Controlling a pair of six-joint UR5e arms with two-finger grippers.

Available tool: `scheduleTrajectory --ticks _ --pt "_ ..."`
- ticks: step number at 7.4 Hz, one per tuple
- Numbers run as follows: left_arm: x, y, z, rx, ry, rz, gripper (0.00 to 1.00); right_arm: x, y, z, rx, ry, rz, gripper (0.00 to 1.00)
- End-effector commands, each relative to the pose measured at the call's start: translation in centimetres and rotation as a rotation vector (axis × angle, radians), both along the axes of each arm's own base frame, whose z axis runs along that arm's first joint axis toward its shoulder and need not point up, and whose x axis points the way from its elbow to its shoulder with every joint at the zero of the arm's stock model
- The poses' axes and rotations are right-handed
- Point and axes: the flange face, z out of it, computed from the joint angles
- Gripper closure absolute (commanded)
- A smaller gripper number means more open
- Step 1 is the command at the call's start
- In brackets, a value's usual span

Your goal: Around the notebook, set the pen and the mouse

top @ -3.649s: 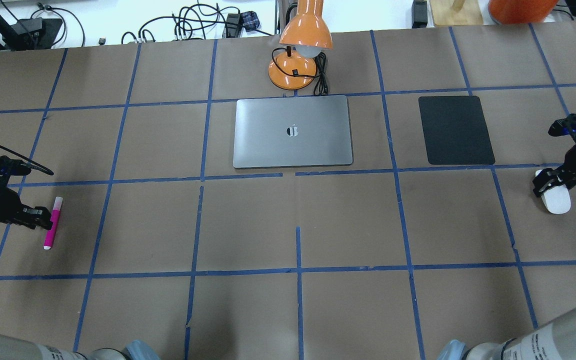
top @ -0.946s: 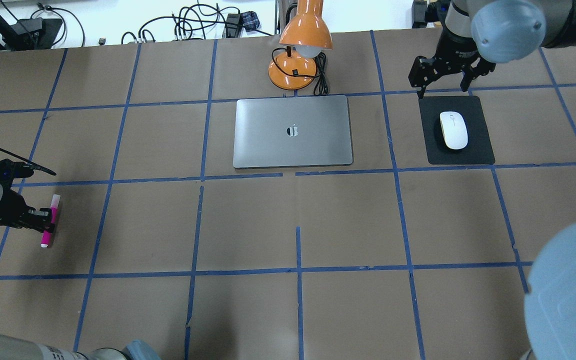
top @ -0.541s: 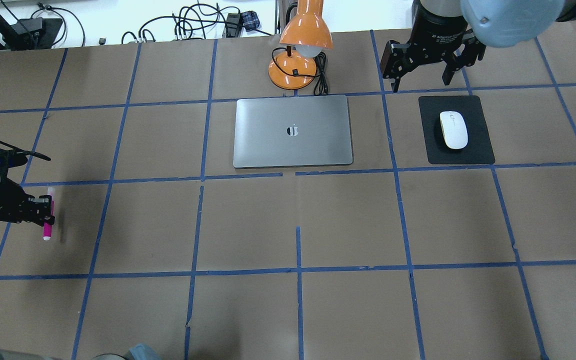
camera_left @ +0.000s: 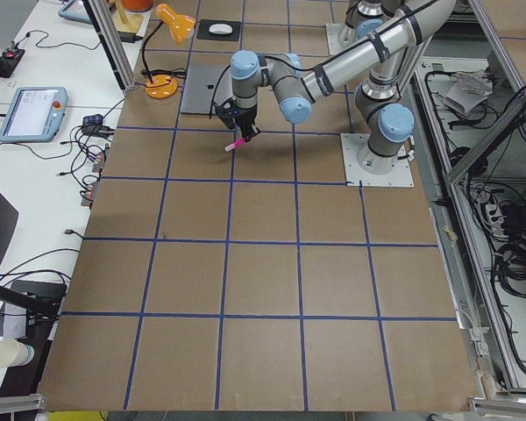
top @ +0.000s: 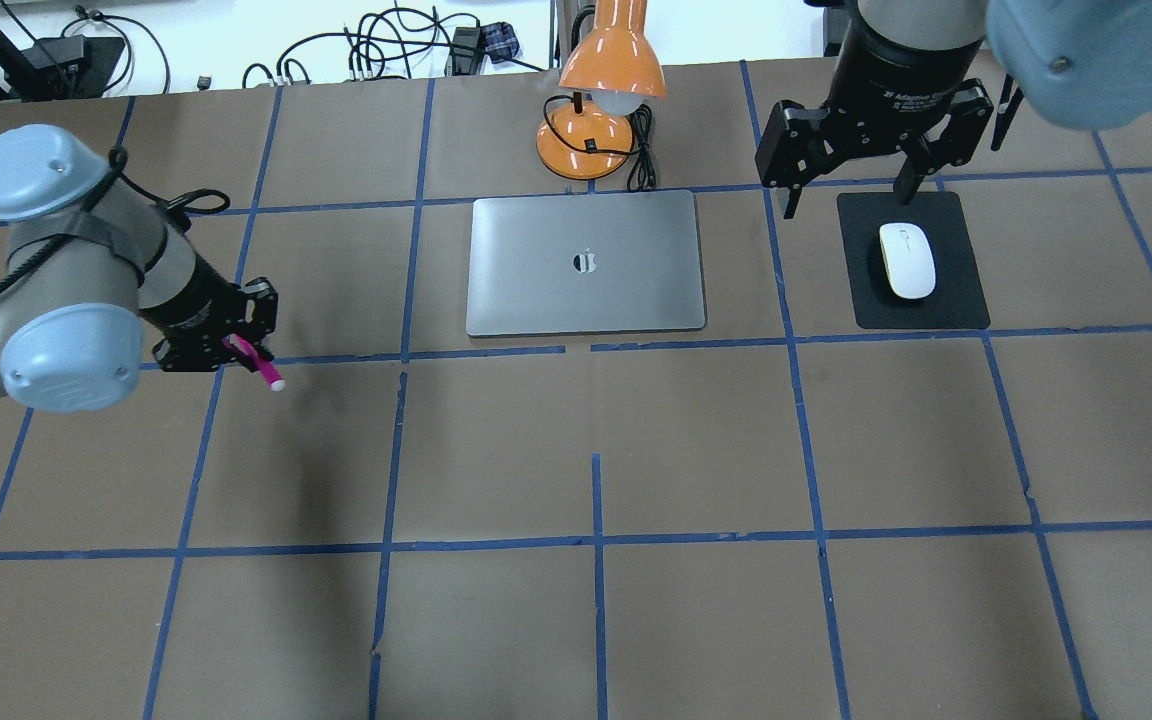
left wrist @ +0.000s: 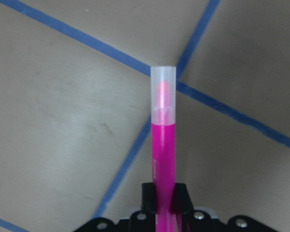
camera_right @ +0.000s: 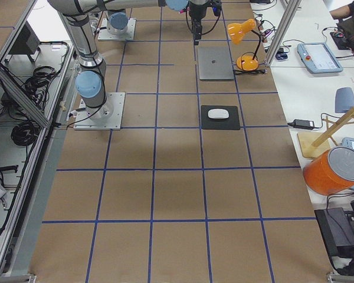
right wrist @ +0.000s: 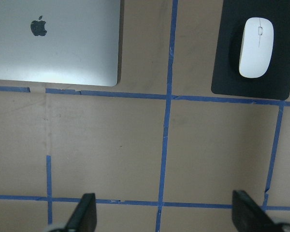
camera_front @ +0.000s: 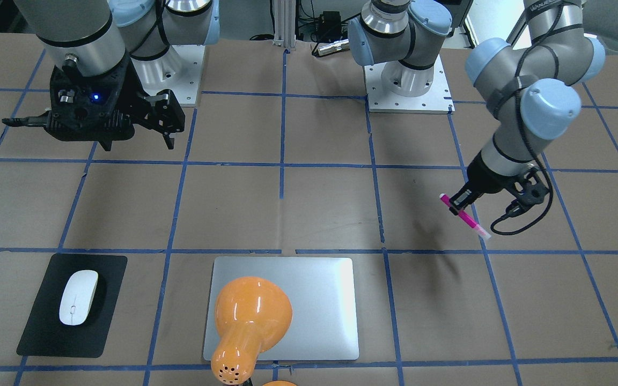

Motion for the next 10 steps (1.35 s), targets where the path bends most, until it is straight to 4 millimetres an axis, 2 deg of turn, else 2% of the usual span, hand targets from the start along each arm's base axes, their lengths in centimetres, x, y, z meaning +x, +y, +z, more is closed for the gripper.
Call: scheduleTrajectory --ticks 1,2,3,4,5,7,8,10 --pt "-13.0 0.8 0.4 0.002 0.028 0.254 1.0 0.1 -1.7 -0.5 -0.09 -0.009 0.001 0.0" --pt "-18.0 2.4 -1.1 0.031 0.024 0.379 1.0 0.0 -1.4 -1.0 -0.08 -0.006 0.011 0.0" --pt "-22.2 3.2 -2.0 0.027 0.029 0.459 1.0 0.0 -1.2 -1.4 -0.073 -0.003 0.012 0.0" --pt "-25.7 3.5 -3.2 0.053 0.05 0.576 1.0 -0.1 -1.3 -1.7 -0.065 0.007 0.013 0.0" --pt "-28.6 4.1 -4.6 0.078 0.056 0.62 1.0 -0.2 -1.4 -1.7 -0.068 0.007 0.015 0.0" --pt "-32.1 4.3 -8.7 0.088 0.054 0.736 1.0 -0.2 -1.3 -1.7 -0.065 0.003 0.013 0.0" --pt "-33.5 5.1 -10.9 0.108 0.03 0.718 1.0 -0.2 -1.3 -1.7 -0.066 -0.001 0.014 0.0" --pt "-33.6 5.1 -10.4 0.082 0.038 0.694 1.0 -0.2 -1.5 -2.1 -0.048 -0.042 -0.01 0.0"
